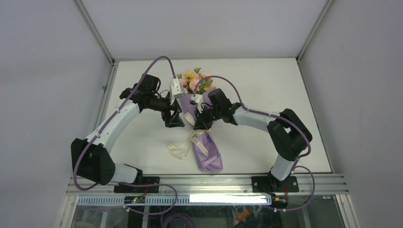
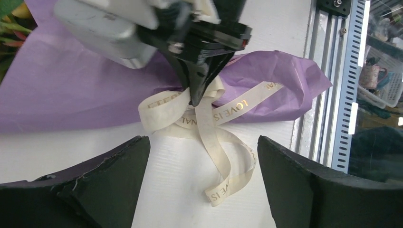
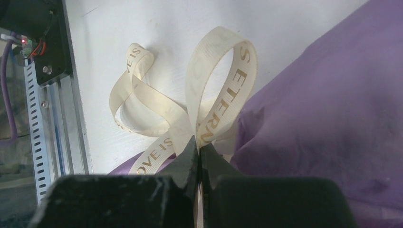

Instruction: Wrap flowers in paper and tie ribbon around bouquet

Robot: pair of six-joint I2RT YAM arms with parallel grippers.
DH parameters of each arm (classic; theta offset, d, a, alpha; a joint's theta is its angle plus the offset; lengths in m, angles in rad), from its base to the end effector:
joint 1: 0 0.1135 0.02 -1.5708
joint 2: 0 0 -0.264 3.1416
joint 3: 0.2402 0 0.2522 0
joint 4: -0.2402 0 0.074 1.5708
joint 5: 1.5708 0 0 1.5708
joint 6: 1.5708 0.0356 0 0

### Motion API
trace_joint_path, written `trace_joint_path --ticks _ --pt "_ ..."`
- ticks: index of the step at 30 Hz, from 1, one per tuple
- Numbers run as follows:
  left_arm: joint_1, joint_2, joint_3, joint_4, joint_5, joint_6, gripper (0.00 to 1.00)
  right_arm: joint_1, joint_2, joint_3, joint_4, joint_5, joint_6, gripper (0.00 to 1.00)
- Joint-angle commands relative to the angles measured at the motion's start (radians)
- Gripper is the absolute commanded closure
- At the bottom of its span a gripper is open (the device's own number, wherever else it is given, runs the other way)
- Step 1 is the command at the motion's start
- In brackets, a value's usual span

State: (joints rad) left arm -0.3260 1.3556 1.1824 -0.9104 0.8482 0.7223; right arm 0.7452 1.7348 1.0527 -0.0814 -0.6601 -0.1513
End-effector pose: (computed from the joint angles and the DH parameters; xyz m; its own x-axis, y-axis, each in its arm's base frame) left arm 0.2386 -0.1089 0.3021 -0.2681 0.5522 -0.7894 0.9619 0.1986 -0.1878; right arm 0.2533 0.2635 0.1955 -0.3726 -0.5058 -0.7781 -0.9280 0.2063 0.3103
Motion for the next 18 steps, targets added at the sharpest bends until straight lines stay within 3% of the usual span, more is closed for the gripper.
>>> trace_joint_path --ticks 1,6,13,15,18 --pt "0.004 0.046 -0.038 0.212 0.021 -0.107 0.11 0.020 -0.050 0.020 0.053 -0.047 -0.109 1.00" --pt "-0.007 0.093 -0.049 0.273 -0.001 -0.091 0.13 0.025 -0.053 0.017 0.053 -0.058 -0.159 1.00" --pt "-0.042 0.127 -0.067 0.245 -0.015 -0.026 0.37 0.028 -0.061 0.003 0.074 -0.068 -0.180 1.00" --pt "-0.051 0.128 -0.061 0.217 -0.013 -0.002 0.52 0.029 -0.060 0.003 0.074 -0.067 -0.183 1.00" --pt "-0.053 0.123 -0.051 0.194 0.014 -0.001 0.89 0.028 -0.060 0.001 0.075 -0.067 -0.185 1.00"
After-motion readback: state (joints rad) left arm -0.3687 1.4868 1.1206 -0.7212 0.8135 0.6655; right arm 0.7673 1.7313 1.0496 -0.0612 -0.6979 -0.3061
